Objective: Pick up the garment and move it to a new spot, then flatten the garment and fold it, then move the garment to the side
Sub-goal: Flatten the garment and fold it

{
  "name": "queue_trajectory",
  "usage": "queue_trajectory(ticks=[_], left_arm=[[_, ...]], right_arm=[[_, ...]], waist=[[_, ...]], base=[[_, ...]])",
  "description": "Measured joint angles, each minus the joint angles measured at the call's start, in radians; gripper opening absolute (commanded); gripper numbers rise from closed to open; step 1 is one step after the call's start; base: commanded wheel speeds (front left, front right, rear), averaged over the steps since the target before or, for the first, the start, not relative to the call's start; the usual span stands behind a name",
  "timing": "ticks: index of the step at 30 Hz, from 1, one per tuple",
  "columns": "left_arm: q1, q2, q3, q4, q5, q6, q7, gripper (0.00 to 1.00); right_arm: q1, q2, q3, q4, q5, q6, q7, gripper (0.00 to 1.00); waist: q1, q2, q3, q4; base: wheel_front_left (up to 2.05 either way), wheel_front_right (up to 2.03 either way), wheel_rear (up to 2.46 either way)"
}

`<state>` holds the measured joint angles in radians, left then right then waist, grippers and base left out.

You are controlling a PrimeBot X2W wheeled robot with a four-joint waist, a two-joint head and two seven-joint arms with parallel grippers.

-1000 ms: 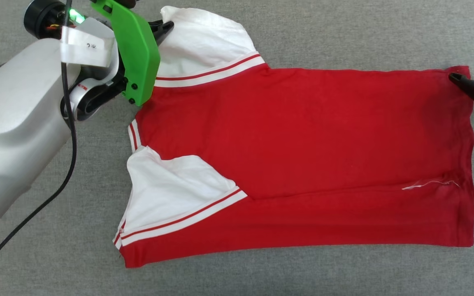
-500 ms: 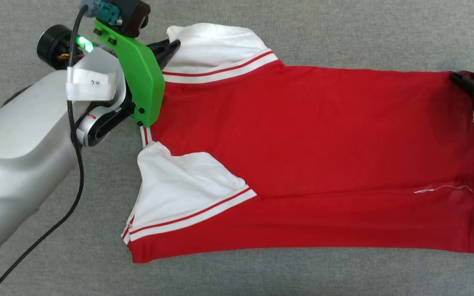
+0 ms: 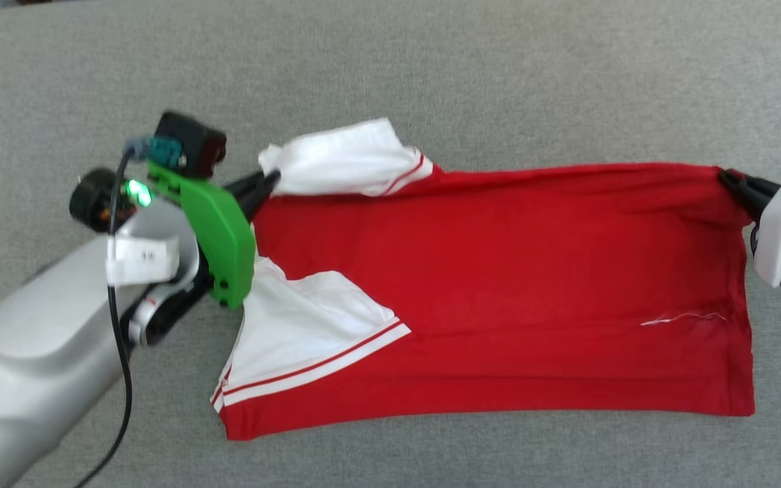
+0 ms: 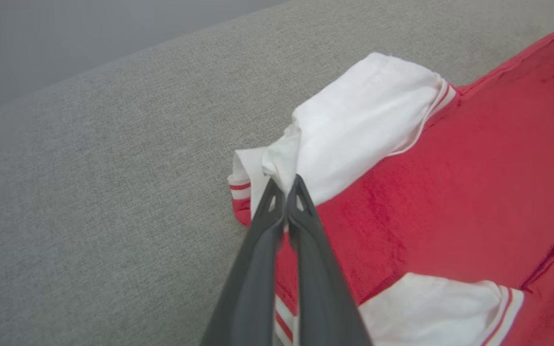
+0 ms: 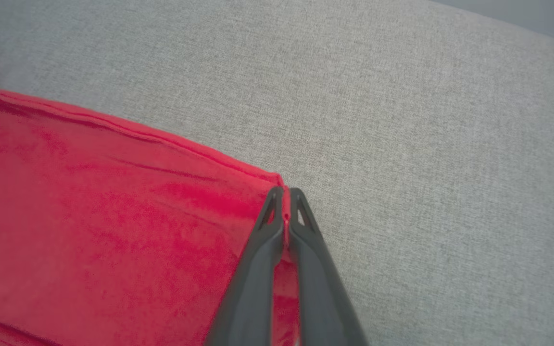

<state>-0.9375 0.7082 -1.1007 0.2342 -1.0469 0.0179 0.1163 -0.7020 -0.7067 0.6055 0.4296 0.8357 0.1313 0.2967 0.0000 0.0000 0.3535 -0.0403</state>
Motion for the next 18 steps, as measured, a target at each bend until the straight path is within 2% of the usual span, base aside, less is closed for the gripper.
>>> queue_trajectory(ticks=[11, 18], left_arm=[[0.239, 0.063, -0.032, -0.119, -0.047, 0.095, -0.083, 0.00], [0.364, 0.074, -0.047, -0.138, -0.084, 0.128, -0.127, 0.00]], right_arm=[[0.225, -0.030, -0.006, -0.080, 0.001, 0.000, -0.132, 0.00], [0.398, -0.021, -0.071, -0.125, -0.009, 0.000, -0.178, 0.00]], waist=[[0.0000, 0.0000, -0.133, -0.001], [0.0000, 0.0000, -0.183, 0.011]], base=[[0.00, 0.00, 0.00], [0.00, 0.00, 0.00]])
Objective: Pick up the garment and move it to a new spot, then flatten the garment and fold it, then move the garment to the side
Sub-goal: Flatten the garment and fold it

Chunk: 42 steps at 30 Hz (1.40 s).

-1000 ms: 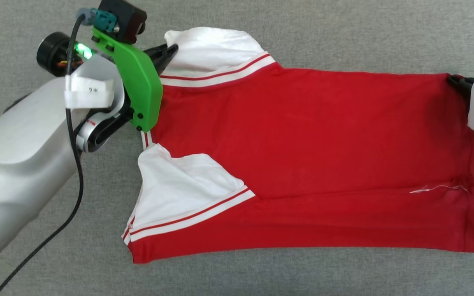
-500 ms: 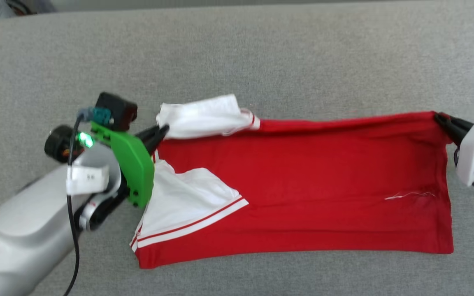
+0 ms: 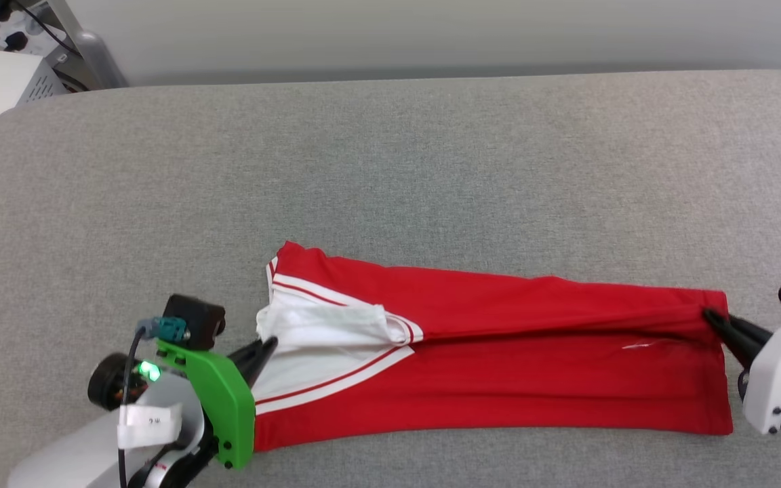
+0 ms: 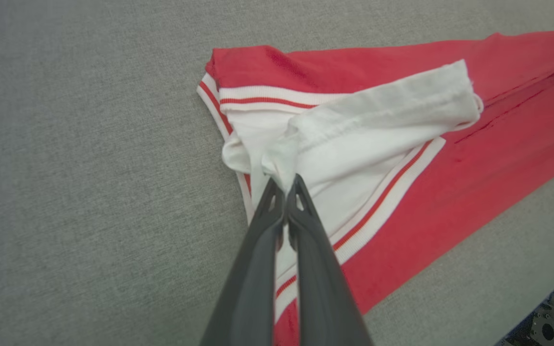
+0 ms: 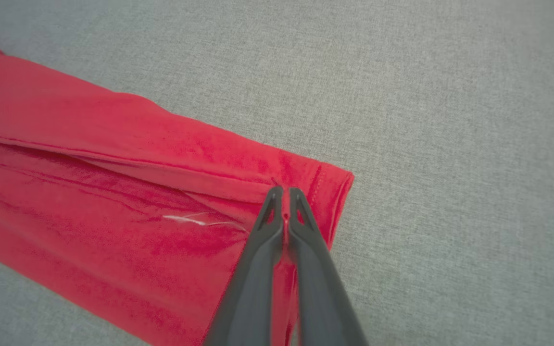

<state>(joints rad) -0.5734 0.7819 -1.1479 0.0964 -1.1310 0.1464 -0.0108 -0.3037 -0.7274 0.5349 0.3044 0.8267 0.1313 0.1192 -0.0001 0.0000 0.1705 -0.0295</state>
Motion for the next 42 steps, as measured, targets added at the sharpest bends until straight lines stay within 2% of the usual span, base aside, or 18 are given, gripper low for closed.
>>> queue_trajectory(ticks=[7, 15, 16, 17, 18, 19, 21, 25, 29, 32, 35, 36, 42], left_arm=[[0.054, -0.010, -0.014, 0.031, -0.024, 0.007, -0.025, 0.00], [0.061, -0.069, -0.024, 0.118, -0.032, -0.003, -0.044, 0.00], [0.062, -0.075, -0.022, 0.127, -0.032, -0.002, -0.055, 0.11], [0.064, -0.080, -0.018, 0.135, -0.032, -0.002, -0.067, 0.49], [0.067, -0.083, -0.013, 0.139, -0.032, -0.001, -0.079, 1.00], [0.074, -0.085, -0.003, 0.145, -0.032, 0.003, -0.101, 1.00], [0.084, -0.085, 0.010, 0.151, -0.031, 0.013, -0.143, 1.00], [0.098, -0.082, 0.055, 0.143, -0.011, 0.071, -0.215, 1.00], [0.110, -0.082, 0.144, 0.103, 0.054, 0.150, -0.244, 1.00], [0.143, -0.094, 0.246, 0.057, 0.133, 0.193, -0.245, 1.00], [0.195, -0.118, 0.340, 0.026, 0.228, 0.225, -0.245, 1.00], [0.251, -0.149, 0.421, 0.009, 0.303, 0.237, -0.245, 1.00], [0.345, -0.244, 0.587, -0.029, 0.468, 0.244, -0.245, 1.00]], right_arm=[[0.123, 0.038, -0.073, -0.023, -0.018, 0.000, 0.004, 0.00], [0.165, 0.106, -0.108, -0.017, -0.041, 0.000, 0.054, 0.00], [0.166, 0.109, -0.113, -0.017, -0.043, 0.000, 0.057, 0.01], [0.166, 0.111, -0.120, -0.018, -0.044, 0.000, 0.062, 0.22], [0.169, 0.113, -0.128, -0.020, -0.043, 0.000, 0.063, 0.85], [0.173, 0.114, -0.137, -0.023, -0.045, 0.000, 0.064, 1.00], [0.182, 0.110, -0.157, -0.039, -0.060, 0.000, 0.064, 1.00], [0.198, 0.109, -0.226, -0.125, -0.043, 0.000, 0.072, 1.00], [0.208, 0.098, -0.312, -0.182, -0.030, 0.000, 0.108, 1.00], [0.221, 0.081, -0.370, -0.189, -0.016, 0.000, 0.148, 1.00], [0.227, 0.073, -0.401, -0.186, 0.034, 0.000, 0.217, 1.00], [0.234, 0.064, -0.409, -0.176, 0.079, 0.000, 0.286, 1.00], [0.233, 0.073, -0.401, -0.101, 0.132, 0.000, 0.371, 1.00]], waist=[[0.0000, 0.0000, 0.001, 0.004], [0.0000, 0.0000, 0.030, -0.002], [0.0000, 0.0000, 0.029, -0.002], [0.0000, 0.0000, 0.028, -0.002], [0.0000, 0.0000, 0.025, -0.002], [0.0000, 0.0000, 0.021, -0.002], [0.0000, 0.0000, 0.011, -0.003], [0.0000, 0.0000, -0.010, -0.004], [0.0000, 0.0000, -0.024, -0.003], [0.0000, 0.0000, -0.026, 0.002], [0.0000, 0.0000, -0.024, 0.006], [0.0000, 0.0000, -0.019, 0.010], [0.0000, 0.0000, -0.002, 0.029]], base=[[0.00, 0.00, 0.00], [0.00, 0.00, 0.00], [0.00, 0.00, 0.00], [0.00, 0.00, 0.00], [0.00, 0.00, 0.00], [0.00, 0.00, 0.00], [0.00, 0.00, 0.00], [0.00, 0.00, 0.00], [0.00, 0.00, 0.00], [0.00, 0.00, 0.00], [0.00, 0.00, 0.00], [0.00, 0.00, 0.00], [0.00, 0.00, 0.00]])
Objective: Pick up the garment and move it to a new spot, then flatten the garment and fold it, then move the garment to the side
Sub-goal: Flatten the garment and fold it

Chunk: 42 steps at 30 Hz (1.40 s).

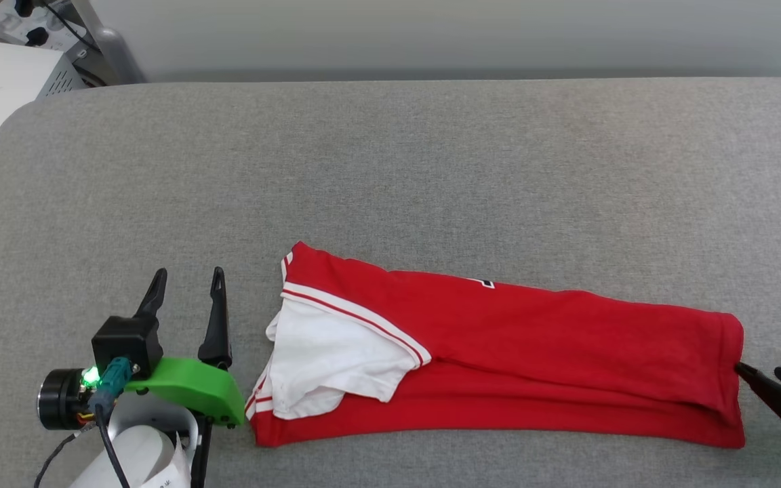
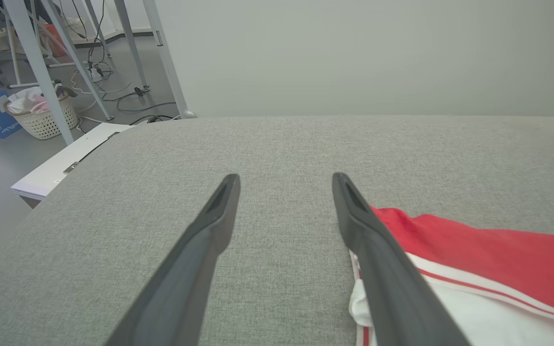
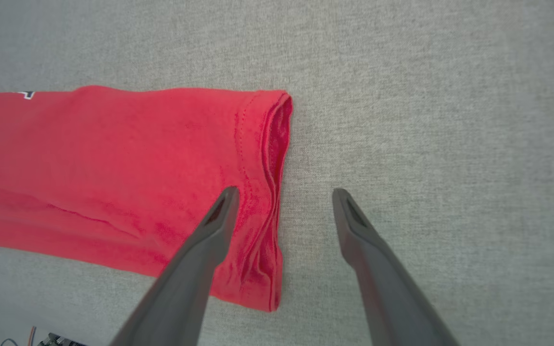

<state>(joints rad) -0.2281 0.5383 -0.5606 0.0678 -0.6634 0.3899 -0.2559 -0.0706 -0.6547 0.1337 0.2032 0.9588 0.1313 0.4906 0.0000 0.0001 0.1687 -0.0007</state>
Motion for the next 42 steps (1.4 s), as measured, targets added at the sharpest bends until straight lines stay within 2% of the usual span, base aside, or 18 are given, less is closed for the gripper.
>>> queue_trajectory(ticks=[9, 14, 18, 19, 20, 29, 38, 42], left_arm=[[0.088, -0.142, 0.174, -0.014, 0.192, -0.064, 0.000, 1.00], [0.124, -0.227, 0.241, -0.021, 0.295, -0.117, 0.000, 1.00], [0.153, -0.285, 0.294, -0.031, 0.371, -0.142, 0.000, 1.00], [0.159, -0.295, 0.304, -0.032, 0.385, -0.149, 0.000, 1.00], [0.165, -0.307, 0.316, -0.033, 0.397, -0.157, 0.000, 1.00], [0.206, -0.373, 0.403, -0.032, 0.486, -0.226, 0.000, 1.00], [0.236, -0.403, 0.453, -0.034, 0.540, -0.289, 0.000, 1.00], [0.247, -0.414, 0.465, -0.030, 0.560, -0.308, 0.000, 1.00]], right_arm=[[-0.067, 0.053, 0.077, 0.123, 0.009, 0.000, 0.024, 1.00], [-0.098, 0.065, 0.119, 0.147, 0.013, -0.001, 0.007, 1.00], [-0.111, 0.072, 0.148, 0.159, 0.013, -0.001, -0.009, 1.00], [-0.114, 0.071, 0.155, 0.160, 0.013, -0.001, -0.014, 0.35], [-0.116, 0.071, 0.163, 0.161, 0.013, -0.001, -0.022, 0.00], [-0.117, 0.044, 0.186, 0.211, 0.047, 0.001, -0.094, 0.00], [-0.116, -0.093, 0.143, 0.296, 0.037, 0.001, -0.117, 0.00], [-0.113, -0.110, 0.150, 0.272, 0.049, 0.000, -0.093, 0.00]], waist=[[0.0000, 0.0000, 0.023, 0.035], [0.0000, 0.0000, 0.030, 0.051], [0.0000, 0.0000, 0.026, 0.050], [0.0000, 0.0000, 0.025, 0.049], [0.0000, 0.0000, 0.023, 0.048], [0.0000, 0.0000, -0.008, 0.035], [0.0000, 0.0000, -0.051, 0.031], [0.0000, 0.0000, -0.066, 0.032]], base=[[0.00, 0.00, 0.00], [0.00, 0.00, 0.00], [0.00, 0.00, 0.00], [0.00, 0.00, 0.00], [0.00, 0.00, 0.00], [0.00, 0.00, 0.00], [0.00, 0.00, 0.00], [0.00, 0.00, 0.00]])
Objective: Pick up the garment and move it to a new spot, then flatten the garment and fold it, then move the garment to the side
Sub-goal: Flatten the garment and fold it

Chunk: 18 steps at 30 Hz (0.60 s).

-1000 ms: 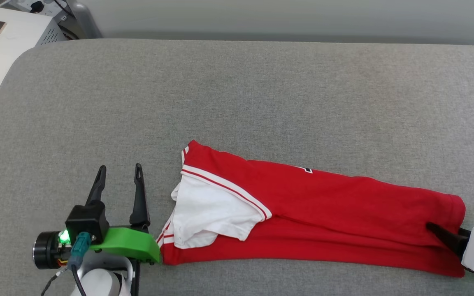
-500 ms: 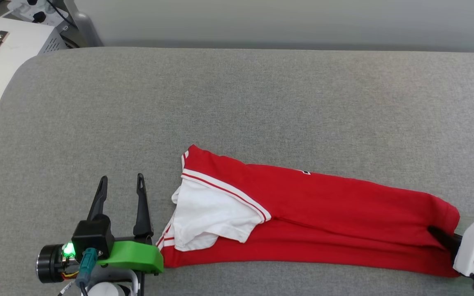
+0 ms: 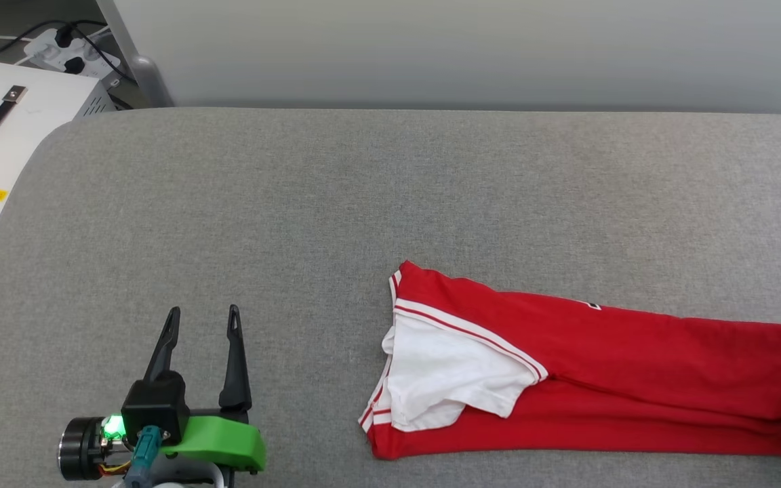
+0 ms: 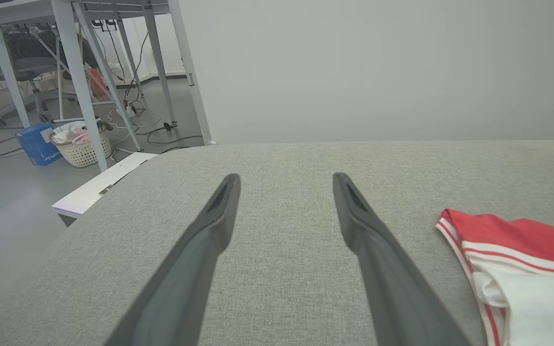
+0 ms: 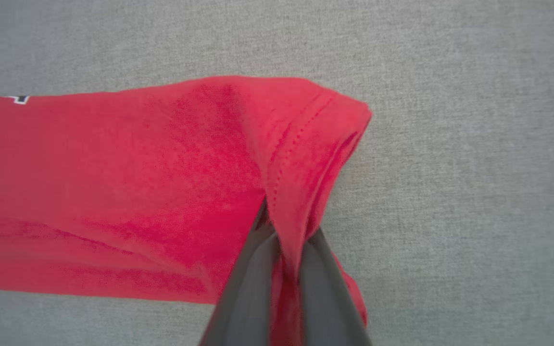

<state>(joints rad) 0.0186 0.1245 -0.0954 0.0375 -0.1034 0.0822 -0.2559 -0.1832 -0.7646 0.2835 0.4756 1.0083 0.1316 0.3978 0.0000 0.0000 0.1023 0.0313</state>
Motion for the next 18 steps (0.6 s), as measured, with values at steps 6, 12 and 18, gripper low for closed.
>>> queue_trajectory(ticks=[6, 12, 18], left_arm=[[0.006, -0.007, 0.015, 0.003, 0.017, -0.023, 0.000, 1.00], [0.007, -0.018, 0.029, 0.004, 0.026, -0.035, 0.000, 1.00], [0.005, -0.032, 0.026, 0.005, 0.036, -0.052, 0.000, 1.00]], right_arm=[[0.018, -0.002, 0.020, -0.153, 0.035, 0.000, 0.055, 0.00], [0.008, 0.021, 0.047, -0.321, 0.038, 0.000, 0.127, 0.00], [-0.086, 0.088, 0.139, -0.404, -0.021, 0.000, 0.228, 0.00]], waist=[[0.0000, 0.0000, -0.017, 0.001], [0.0000, 0.0000, -0.016, 0.006], [0.0000, 0.0000, 0.007, 0.019]], base=[[0.00, 0.00, 0.00], [0.00, 0.00, 0.00], [0.00, 0.00, 0.00]])
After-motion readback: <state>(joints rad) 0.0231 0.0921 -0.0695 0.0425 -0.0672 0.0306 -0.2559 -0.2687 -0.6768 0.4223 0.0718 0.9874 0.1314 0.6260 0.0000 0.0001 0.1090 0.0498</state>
